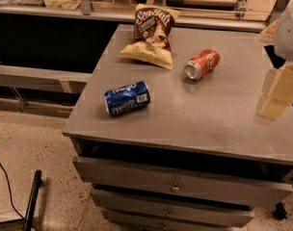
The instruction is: Place pepsi can upright
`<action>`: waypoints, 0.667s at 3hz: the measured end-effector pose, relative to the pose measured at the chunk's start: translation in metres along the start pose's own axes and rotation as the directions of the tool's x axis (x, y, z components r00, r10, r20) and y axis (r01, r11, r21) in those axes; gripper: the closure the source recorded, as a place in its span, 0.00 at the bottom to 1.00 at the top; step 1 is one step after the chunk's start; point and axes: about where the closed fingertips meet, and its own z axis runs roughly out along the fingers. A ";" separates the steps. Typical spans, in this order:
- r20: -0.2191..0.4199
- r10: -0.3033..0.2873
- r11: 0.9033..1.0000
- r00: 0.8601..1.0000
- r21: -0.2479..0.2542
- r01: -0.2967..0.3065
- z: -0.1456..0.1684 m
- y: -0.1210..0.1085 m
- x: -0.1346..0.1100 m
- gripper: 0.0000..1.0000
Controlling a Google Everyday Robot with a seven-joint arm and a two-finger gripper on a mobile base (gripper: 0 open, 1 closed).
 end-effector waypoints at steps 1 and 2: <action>0.000 -0.004 1.000 1.000 0.002 0.004 0.000 -0.001 -0.002 0.00; 0.016 -0.057 0.997 0.998 -0.050 0.057 0.025 -0.006 -0.033 0.00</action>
Offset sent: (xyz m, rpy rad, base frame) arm 0.0509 0.0811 -0.0421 0.0184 0.1189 0.1715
